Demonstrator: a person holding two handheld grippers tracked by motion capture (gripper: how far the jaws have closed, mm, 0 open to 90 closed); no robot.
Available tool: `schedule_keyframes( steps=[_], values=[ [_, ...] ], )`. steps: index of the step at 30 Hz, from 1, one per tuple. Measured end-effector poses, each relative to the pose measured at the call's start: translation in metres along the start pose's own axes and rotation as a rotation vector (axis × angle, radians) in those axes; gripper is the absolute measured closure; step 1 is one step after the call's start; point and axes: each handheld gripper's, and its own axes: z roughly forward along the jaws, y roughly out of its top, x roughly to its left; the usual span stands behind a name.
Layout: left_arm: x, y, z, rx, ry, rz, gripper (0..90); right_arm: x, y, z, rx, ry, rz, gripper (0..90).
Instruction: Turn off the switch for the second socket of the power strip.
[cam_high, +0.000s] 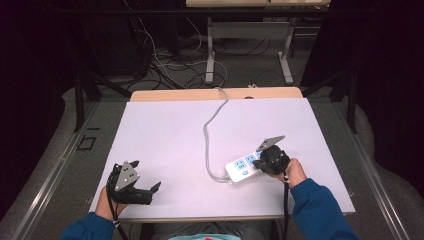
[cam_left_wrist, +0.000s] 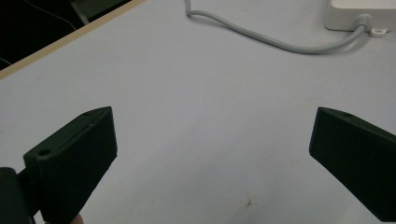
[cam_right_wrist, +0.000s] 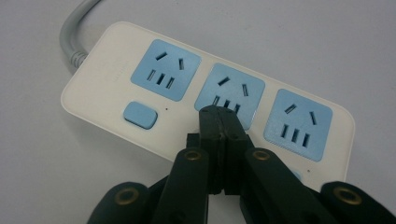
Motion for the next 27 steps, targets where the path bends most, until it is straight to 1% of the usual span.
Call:
schedule_keyframes(
  steps=[2, 13, 15, 16, 18, 19, 20, 21, 22, 23, 24, 25, 26, 27],
  values=[
    [0.0000, 0.0000, 0.0001, -0.001, 0.000, -0.002, 0.9, 0.0001, 0.0003, -0.0003, 0.007, 0.002, -0.002, 90.0],
    [-0.0001, 0.0000, 0.0001, -0.001, 0.000, -0.001, 0.9, 0.0006, 0.0002, 0.0001, 0.002, -0.001, 0.000, 90.0],
    [0.0002, 0.0001, 0.0000, 0.000, -0.001, 0.003, 0.9, 0.0007, 0.0000, 0.0007, -0.006, -0.003, 0.000, 90.0],
    [0.0000, 0.0000, 0.0000, 0.000, 0.000, 0.000, 0.9, -0.0004, 0.0004, 0.0006, -0.004, -0.002, -0.015, 90.0],
    [0.0000, 0.0000, 0.0001, 0.000, 0.001, -0.001, 1.0, -0.0002, 0.0005, 0.0004, 0.001, 0.000, -0.013, 90.0],
    [0.0000, 0.0000, 0.0001, 0.000, 0.001, -0.001, 1.0, 0.0006, 0.0003, 0.0002, 0.003, -0.001, -0.003, 90.0],
    [0.0000, 0.0000, 0.0001, 0.000, 0.001, 0.000, 1.0, -0.0004, 0.0005, 0.0005, -0.001, 0.000, -0.014, 90.0],
    [0.0000, 0.0000, 0.0001, 0.000, 0.001, -0.001, 0.9, -0.0005, 0.0005, 0.0005, -0.001, -0.001, -0.016, 90.0],
    [0.0000, 0.0000, 0.0001, 0.000, 0.001, -0.001, 1.0, 0.0005, 0.0007, -0.0009, 0.016, -0.001, -0.003, 90.0],
    [0.0000, 0.0000, 0.0000, 0.001, 0.001, 0.000, 1.0, 0.0000, 0.0005, -0.0007, 0.018, 0.003, -0.013, 90.0],
    [0.0000, 0.0000, 0.0000, 0.000, 0.001, 0.000, 0.9, 0.0005, 0.0003, 0.0005, 0.010, -0.004, -0.010, 90.0],
    [0.0000, 0.0000, 0.0000, 0.000, 0.001, 0.000, 0.9, 0.0003, 0.0006, -0.0002, 0.020, 0.002, -0.008, 90.0],
    [0.0000, 0.0000, 0.0000, 0.001, 0.001, 0.000, 0.9, 0.0002, 0.0004, -0.0004, 0.019, 0.000, -0.007, 90.0],
    [0.0000, 0.0000, 0.0000, 0.000, 0.000, 0.000, 0.9, 0.0016, 0.0001, -0.0009, 0.026, 0.000, 0.015, 90.0]
  ],
)
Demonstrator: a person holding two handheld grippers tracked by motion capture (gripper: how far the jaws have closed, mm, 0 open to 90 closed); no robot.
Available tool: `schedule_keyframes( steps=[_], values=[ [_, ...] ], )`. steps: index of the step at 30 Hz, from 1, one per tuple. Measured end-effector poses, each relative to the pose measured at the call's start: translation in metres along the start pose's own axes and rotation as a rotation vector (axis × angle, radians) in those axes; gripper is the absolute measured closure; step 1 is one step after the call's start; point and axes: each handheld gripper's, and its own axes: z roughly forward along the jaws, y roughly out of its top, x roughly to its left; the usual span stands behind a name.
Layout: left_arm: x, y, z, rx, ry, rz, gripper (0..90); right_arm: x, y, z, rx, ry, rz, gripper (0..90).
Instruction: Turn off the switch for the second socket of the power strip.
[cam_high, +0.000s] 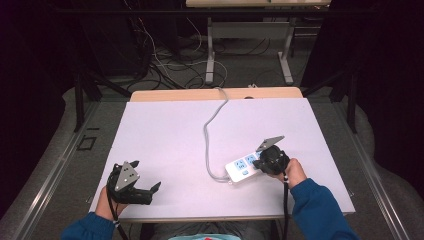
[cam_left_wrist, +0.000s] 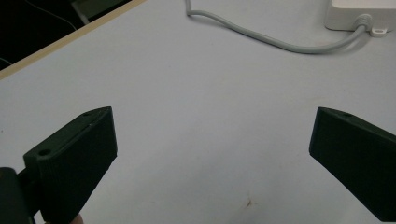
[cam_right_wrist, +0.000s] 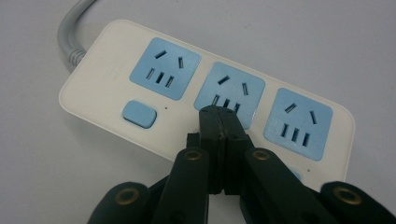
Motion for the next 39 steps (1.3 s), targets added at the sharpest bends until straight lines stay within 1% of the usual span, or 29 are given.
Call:
schedule_keyframes(
  steps=[3, 4, 10, 11, 12, 27, 28, 30, 32, 34, 35, 36, 39],
  values=[
    [0.0000, 0.0000, 0.0000, 0.000, 0.000, 0.000, 0.9, 0.0000, 0.0000, 0.0000, 0.000, 0.000, -0.001, 90.0],
    [0.0000, 0.0000, 0.0000, 0.000, 0.001, 0.000, 1.0, -0.0015, -0.0001, 0.0013, -0.022, -0.005, -0.024, 90.0],
    [-0.0001, 0.0000, 0.0000, 0.000, 0.001, -0.001, 1.0, -0.0011, -0.0001, 0.0012, -0.019, -0.005, -0.020, 90.0],
    [-0.0001, 0.0000, 0.0000, 0.000, 0.001, 0.000, 0.9, -0.0017, 0.0003, 0.0007, -0.010, -0.001, -0.028, 90.0],
    [-0.0001, 0.0000, 0.0000, 0.000, 0.001, 0.000, 1.0, -0.0012, -0.0001, 0.0012, -0.020, -0.005, -0.021, 90.0],
    [0.0000, 0.0001, -0.0001, 0.000, 0.002, 0.002, 0.9, -0.0009, -0.0003, 0.0013, -0.021, -0.008, -0.010, 90.0],
    [-0.0001, 0.0001, -0.0001, 0.000, 0.003, 0.003, 0.9, -0.0013, -0.0007, 0.0015, -0.027, -0.005, -0.019, 90.0],
    [-0.0001, 0.0001, 0.0000, 0.000, 0.002, 0.002, 1.0, -0.0012, -0.0007, 0.0011, -0.022, 0.002, -0.017, 90.0],
    [-0.0001, 0.0000, 0.0000, 0.000, 0.002, 0.001, 0.9, -0.0022, -0.0010, 0.0020, -0.030, -0.027, -0.029, 90.0],
    [0.0000, 0.0000, -0.0001, 0.000, 0.002, 0.002, 1.0, -0.0019, -0.0011, 0.0018, -0.028, -0.021, -0.028, 90.0],
    [0.0000, 0.0000, 0.0000, -0.001, 0.001, 0.000, 0.9, -0.0036, -0.0014, 0.0020, -0.036, -0.016, -0.037, 90.0],
    [0.0000, -0.0001, 0.0001, -0.001, 0.001, -0.001, 0.9, -0.0031, -0.0020, 0.0021, -0.041, -0.013, -0.017, 90.0],
    [0.0000, 0.0000, 0.0001, 0.000, 0.001, 0.001, 0.9, -0.0029, -0.0013, 0.0011, -0.023, -0.015, -0.028, 90.0]
  ],
)
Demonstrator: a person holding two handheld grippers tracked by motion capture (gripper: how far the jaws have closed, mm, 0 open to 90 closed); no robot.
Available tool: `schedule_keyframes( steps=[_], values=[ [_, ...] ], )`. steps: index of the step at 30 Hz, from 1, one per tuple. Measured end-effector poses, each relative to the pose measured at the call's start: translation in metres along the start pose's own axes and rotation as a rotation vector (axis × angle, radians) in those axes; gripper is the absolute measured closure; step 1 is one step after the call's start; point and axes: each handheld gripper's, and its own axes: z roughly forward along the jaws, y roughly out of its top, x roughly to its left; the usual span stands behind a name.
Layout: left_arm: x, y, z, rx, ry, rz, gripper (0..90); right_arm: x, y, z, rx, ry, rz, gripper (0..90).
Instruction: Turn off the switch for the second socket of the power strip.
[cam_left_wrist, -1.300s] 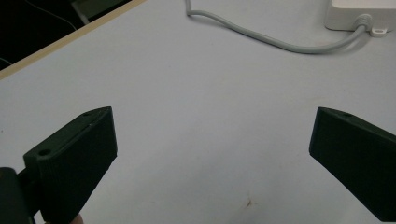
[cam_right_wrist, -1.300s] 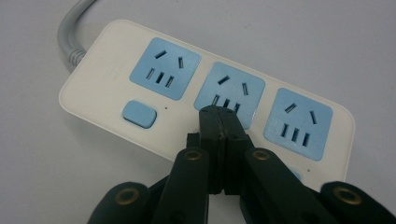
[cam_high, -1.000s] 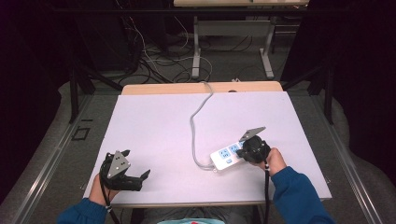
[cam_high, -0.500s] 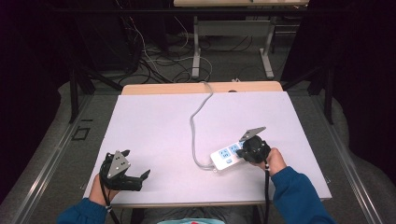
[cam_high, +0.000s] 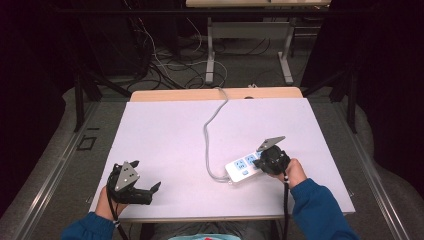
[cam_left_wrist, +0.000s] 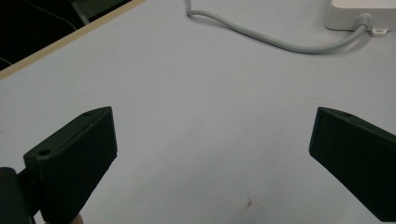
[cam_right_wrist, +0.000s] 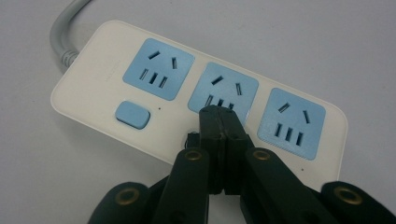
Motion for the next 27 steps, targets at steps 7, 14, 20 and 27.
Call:
schedule_keyframes(
  steps=[7, 14, 20, 27],
  values=[
    [0.0000, 0.0001, -0.0001, 0.000, 0.001, 0.001, 0.9, 0.0006, -0.0003, -0.0003, 0.000, -0.005, 0.007, 90.0],
    [-0.0001, 0.0000, 0.0002, 0.002, -0.001, -0.001, 0.9, -0.0001, -0.0014, -0.0007, -0.007, 0.000, 0.008, 90.0],
    [0.0002, 0.0000, 0.0004, 0.002, 0.000, 0.002, 1.0, 0.0022, -0.0011, 0.0004, -0.020, -0.016, -0.034, 90.0],
    [0.0002, 0.0000, 0.0004, 0.000, -0.001, 0.001, 0.9, 0.0050, -0.0005, -0.0002, -0.008, -0.029, -0.050, 90.0]
  ],
)
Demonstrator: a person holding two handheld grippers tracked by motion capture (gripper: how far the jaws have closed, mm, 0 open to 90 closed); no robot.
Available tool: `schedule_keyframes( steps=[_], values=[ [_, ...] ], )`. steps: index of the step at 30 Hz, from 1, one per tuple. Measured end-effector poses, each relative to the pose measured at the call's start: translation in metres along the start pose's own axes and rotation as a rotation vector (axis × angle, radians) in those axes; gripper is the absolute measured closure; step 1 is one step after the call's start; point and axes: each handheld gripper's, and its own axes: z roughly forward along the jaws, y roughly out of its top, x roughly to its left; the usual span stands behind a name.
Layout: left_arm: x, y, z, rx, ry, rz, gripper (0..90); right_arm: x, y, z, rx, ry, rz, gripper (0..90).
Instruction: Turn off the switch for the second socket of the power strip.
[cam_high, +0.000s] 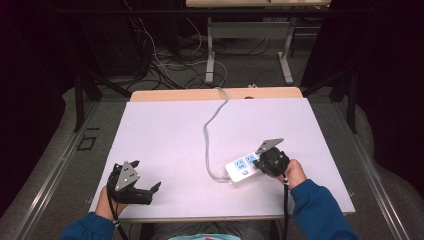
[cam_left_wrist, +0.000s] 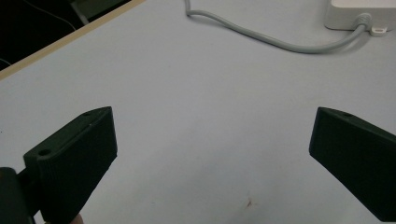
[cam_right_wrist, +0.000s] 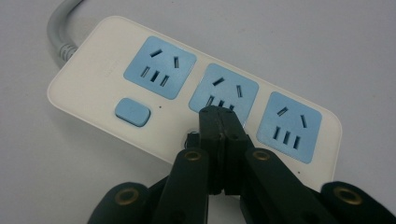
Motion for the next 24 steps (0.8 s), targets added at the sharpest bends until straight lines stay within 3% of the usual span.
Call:
schedule_keyframes(
  steps=[3, 6, 24],
  values=[
    [0.0000, 0.0000, -0.0002, 0.000, 0.000, 0.000, 0.9, 0.0017, 0.0004, -0.0001, 0.002, -0.015, -0.005, 90.0],
    [0.0001, 0.0001, -0.0004, 0.000, 0.001, 0.002, 1.0, 0.0009, 0.0003, 0.0005, -0.009, -0.030, -0.046, 90.0],
    [0.0000, 0.0002, -0.0004, -0.002, 0.000, 0.002, 1.0, 0.0007, -0.0004, -0.0022, -0.016, -0.044, -0.034, 90.0]
  ],
)
